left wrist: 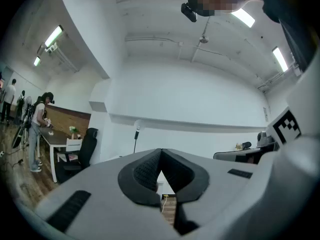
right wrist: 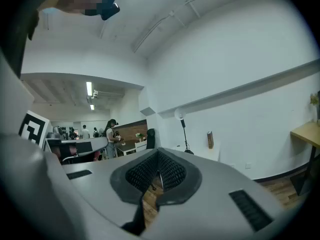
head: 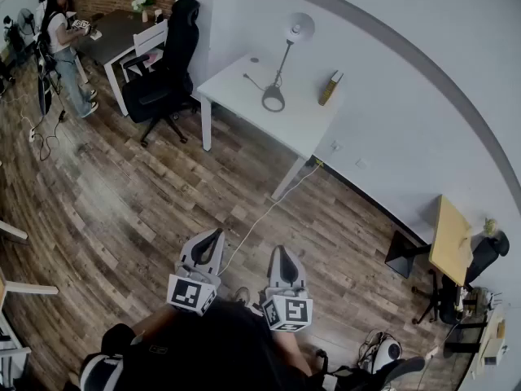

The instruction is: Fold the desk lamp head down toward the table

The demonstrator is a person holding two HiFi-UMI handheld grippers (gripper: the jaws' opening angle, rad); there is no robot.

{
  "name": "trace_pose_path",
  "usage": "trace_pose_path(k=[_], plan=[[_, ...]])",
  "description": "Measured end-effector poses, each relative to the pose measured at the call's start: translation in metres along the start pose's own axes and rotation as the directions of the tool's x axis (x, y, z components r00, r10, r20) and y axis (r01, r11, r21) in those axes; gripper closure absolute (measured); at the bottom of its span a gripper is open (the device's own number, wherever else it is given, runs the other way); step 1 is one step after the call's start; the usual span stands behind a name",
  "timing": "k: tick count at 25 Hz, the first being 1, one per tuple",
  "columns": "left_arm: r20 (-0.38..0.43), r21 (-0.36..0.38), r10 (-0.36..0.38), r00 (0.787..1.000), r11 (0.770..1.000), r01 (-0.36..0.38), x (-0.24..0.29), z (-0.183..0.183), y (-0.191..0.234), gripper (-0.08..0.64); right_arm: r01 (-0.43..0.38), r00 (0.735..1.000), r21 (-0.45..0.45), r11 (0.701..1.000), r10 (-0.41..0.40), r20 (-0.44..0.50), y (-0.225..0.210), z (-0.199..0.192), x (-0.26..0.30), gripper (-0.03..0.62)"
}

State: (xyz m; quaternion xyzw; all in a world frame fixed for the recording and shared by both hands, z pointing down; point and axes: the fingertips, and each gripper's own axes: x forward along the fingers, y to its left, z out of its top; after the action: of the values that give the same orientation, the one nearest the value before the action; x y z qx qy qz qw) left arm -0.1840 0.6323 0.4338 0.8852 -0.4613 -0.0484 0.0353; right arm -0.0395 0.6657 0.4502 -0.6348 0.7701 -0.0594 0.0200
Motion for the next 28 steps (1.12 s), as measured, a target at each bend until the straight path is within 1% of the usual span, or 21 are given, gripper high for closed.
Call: trace_pose_path(k=[4, 9, 18, 24, 28], plan=[[-0.006, -0.006, 0.000, 1.000, 1.000, 0.000, 0.005, 0.002, 0.000, 0.535, -0.001, 1.000, 0.000, 1.000, 0.001, 0.000, -0.002, 0.002, 0.004, 0.580], [0.006, 0.000, -0.001, 1.000, 1.000, 0.001, 0.009, 0.005, 0.001, 0.535, 0.003, 1.000, -0.006, 1.000, -0.003, -0.003, -0.004, 0.005, 0.006, 0.580], [0.008, 0.003, 0.004, 1.000, 1.000, -0.004, 0.011, 0.005, -0.002, 0.535, -0.013, 1.000, -0.011, 1.000, 0.013, -0.004, -0.005, 0.005, 0.007, 0.580], [0.012, 0.003, 0.001, 1.000, 1.000, -0.001, 0.018, 0.004, -0.012, 0.534, -0.014, 1.000, -0.004, 1.000, 0.014, 0.004, -0.015, 0.007, 0.006, 0.580], [0.009, 0.016, 0.004, 1.000, 1.000, -0.004, 0.027, 0.003, -0.025, 0.524, -0.030, 1.000, -0.006, 1.000, 0.030, 0.010, -0.030, 0.009, 0.004, 0.542]])
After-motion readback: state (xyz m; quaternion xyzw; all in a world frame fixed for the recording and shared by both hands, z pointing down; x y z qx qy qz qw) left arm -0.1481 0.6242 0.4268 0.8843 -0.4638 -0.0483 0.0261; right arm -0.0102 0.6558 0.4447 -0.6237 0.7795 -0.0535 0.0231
